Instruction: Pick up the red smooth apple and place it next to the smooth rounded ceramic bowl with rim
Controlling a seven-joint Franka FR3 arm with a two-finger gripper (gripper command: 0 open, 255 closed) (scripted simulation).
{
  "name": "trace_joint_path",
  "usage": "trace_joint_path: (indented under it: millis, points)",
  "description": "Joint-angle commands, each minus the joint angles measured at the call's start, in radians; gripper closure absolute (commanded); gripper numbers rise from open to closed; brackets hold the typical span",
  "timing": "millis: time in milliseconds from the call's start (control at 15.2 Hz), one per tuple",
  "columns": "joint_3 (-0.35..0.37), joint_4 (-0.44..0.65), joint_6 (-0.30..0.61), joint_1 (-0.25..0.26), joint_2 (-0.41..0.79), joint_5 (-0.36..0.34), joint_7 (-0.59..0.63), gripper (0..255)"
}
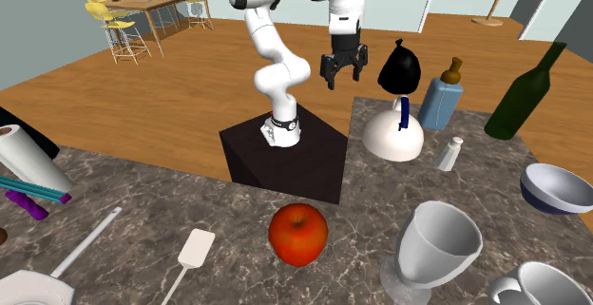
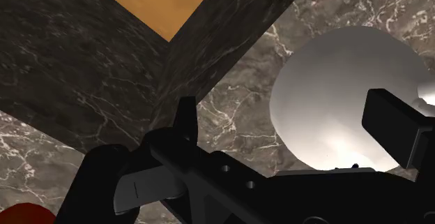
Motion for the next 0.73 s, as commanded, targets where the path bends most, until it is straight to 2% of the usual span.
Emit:
trace_joint_path:
  millis: [0, 660]
  points:
    - [0.0, 0.0, 0.0, 0.0, 0.0, 0.0, 0.0, 0]
    - [-0.211, 0.011, 0.231, -0.038, 0.129, -0.112, -0.288, 0]
